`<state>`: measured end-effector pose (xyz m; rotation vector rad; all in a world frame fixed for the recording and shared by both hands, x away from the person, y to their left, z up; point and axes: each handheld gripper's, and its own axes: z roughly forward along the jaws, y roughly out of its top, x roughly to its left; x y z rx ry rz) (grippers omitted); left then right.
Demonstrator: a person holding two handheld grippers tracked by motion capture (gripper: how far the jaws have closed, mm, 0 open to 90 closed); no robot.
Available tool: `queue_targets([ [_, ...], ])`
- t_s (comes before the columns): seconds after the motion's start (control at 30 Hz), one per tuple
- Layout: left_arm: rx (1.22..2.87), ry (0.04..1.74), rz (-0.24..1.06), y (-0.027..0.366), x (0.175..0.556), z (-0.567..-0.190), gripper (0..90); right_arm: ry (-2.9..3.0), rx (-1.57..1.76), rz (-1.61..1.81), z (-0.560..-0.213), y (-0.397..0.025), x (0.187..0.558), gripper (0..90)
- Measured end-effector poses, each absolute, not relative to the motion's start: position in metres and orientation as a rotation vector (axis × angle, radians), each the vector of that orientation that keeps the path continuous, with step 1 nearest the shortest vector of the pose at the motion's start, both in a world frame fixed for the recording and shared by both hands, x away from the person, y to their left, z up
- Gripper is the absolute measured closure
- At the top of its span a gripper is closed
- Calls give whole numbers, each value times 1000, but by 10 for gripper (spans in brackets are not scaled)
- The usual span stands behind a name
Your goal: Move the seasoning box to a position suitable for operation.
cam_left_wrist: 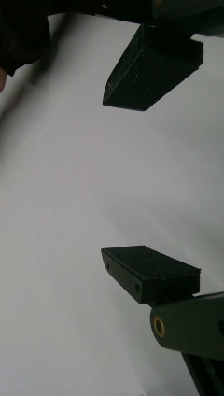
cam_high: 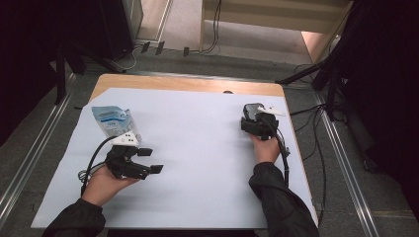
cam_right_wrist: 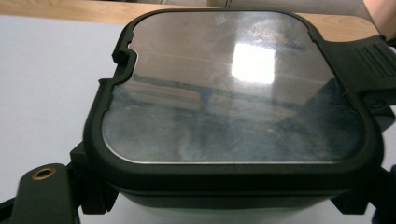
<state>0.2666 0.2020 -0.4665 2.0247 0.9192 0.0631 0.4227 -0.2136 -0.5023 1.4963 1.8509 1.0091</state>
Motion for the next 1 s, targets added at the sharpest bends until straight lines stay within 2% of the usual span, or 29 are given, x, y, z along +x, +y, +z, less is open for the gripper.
queue_targets([
  [0.63, 2009, 947, 85, 205, 280, -466, 230, 1923, 1444, 1104, -483, -198, 395, 161],
  [0.83, 2019, 951, 122, 202, 286, -468, 285, 1988, 1428, 1142, -481, -189, 380, 161],
  [1.0, 2027, 951, 138, 199, 291, -468, 285, 2011, 1398, 1157, -480, -183, 371, 160],
])
